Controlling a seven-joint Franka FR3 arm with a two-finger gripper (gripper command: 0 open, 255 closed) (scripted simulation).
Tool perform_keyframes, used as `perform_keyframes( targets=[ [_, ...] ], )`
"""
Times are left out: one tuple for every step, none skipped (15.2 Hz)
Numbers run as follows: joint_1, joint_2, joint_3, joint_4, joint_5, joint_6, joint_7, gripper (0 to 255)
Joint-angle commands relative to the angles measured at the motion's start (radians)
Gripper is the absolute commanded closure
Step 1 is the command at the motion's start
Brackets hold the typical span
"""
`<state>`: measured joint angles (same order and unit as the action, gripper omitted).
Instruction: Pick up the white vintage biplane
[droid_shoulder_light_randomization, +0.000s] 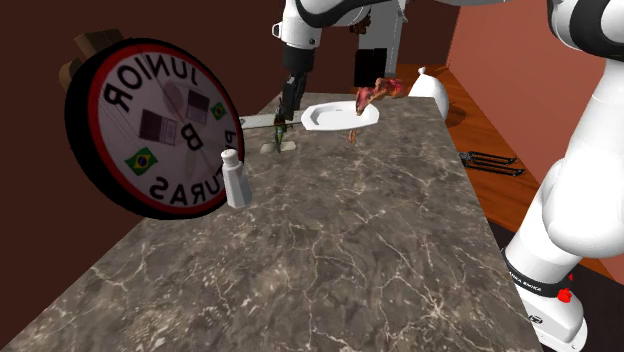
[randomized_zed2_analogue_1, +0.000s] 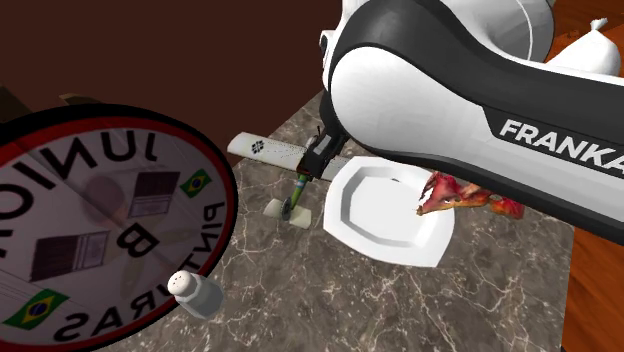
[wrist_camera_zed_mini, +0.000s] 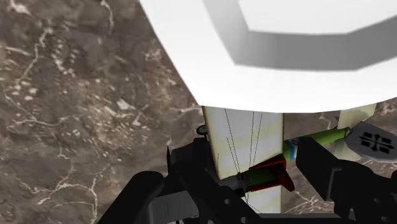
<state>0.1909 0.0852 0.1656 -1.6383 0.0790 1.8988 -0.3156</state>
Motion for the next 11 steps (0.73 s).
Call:
perform_keyframes(
  targets=[
    [-0.001,0.000,0.000,-0.005,0.001,0.001,-0.002,255],
    [-0.001,0.001,0.000,0.010,0.001,-0.013,-0.001,255],
    [0.000,0.002,0.000,0.025,0.000,-0.026,0.000,255],
    [0.000,0.004,0.000,0.041,-0.001,-0.040,0.002,255],
    [0.000,0.006,0.000,0.057,-0.001,-0.054,0.003,255],
    [0.000,0.008,0.000,0.073,-0.002,-0.068,0.004,255],
    [0.000,0.010,0.000,0.090,-0.003,-0.083,0.006,255],
    [0.000,0.013,0.000,0.107,-0.003,-0.097,0.007,255],
    [0.000,0.016,0.000,0.124,-0.004,-0.111,0.009,255],
    [0.001,0.019,0.000,0.142,-0.005,-0.126,0.010,255],
    [0.001,0.023,0.000,0.160,-0.006,-0.140,0.012,255]
  ],
)
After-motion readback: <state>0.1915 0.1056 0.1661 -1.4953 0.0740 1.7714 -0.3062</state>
